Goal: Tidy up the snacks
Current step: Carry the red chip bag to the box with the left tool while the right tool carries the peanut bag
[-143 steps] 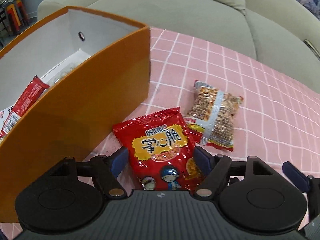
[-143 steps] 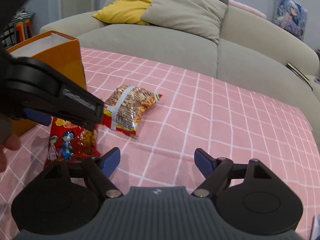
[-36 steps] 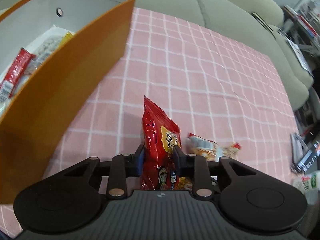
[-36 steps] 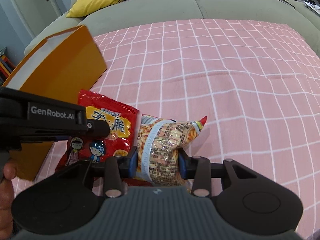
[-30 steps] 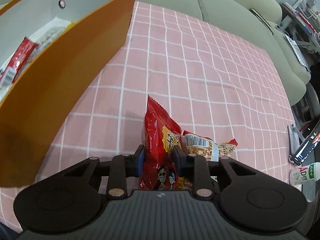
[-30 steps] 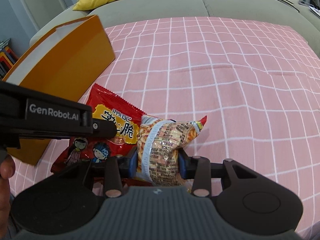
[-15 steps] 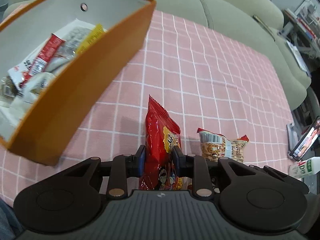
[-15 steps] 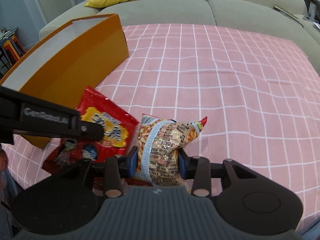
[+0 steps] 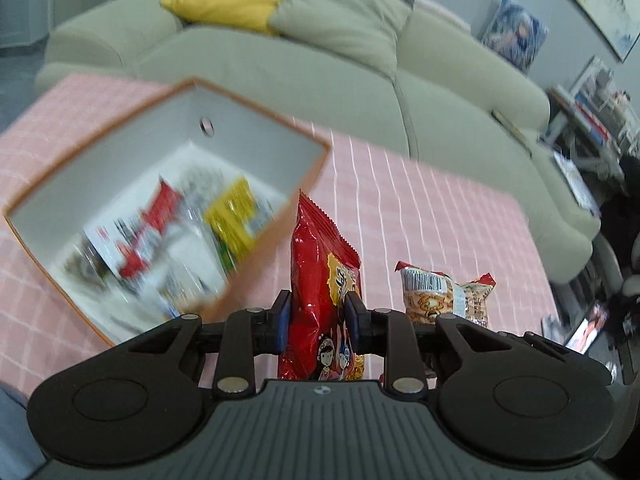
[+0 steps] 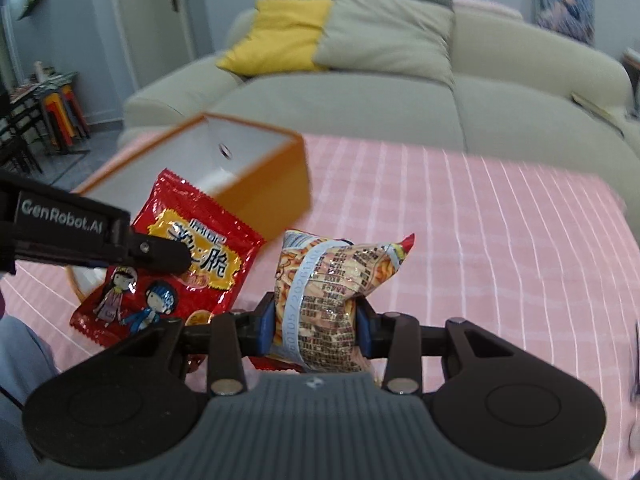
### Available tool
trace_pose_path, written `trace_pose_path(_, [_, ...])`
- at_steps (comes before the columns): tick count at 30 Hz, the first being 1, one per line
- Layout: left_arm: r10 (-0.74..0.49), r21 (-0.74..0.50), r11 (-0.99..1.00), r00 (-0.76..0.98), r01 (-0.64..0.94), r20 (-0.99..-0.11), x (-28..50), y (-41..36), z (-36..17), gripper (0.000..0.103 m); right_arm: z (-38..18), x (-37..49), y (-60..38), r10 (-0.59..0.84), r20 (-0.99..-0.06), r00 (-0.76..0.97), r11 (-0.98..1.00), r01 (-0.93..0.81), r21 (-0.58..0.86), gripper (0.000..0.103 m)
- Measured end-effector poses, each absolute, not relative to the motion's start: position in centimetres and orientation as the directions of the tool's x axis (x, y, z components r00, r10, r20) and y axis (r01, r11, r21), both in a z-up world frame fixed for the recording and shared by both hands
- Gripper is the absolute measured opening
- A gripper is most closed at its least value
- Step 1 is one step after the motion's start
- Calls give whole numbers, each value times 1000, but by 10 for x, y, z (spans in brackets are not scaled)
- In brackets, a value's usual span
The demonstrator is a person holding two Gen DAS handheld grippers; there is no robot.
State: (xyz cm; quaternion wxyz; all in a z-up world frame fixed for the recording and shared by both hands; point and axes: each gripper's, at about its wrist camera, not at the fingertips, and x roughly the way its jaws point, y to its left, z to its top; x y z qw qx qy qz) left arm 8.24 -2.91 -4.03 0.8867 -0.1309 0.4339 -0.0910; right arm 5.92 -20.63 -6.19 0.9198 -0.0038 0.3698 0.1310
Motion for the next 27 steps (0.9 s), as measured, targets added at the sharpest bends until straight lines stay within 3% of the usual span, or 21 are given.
trace_pose_path(13, [-181,-243,970,722,17,-668,135,36,8,31,-7,115,-149,364,-592,719,895,-446,8,37])
trace_pose_path(27, [-146,-172,985,596,14,-790,195,55,-45,30,-36,213,-70,346,-698,628,791,-595,-144,37])
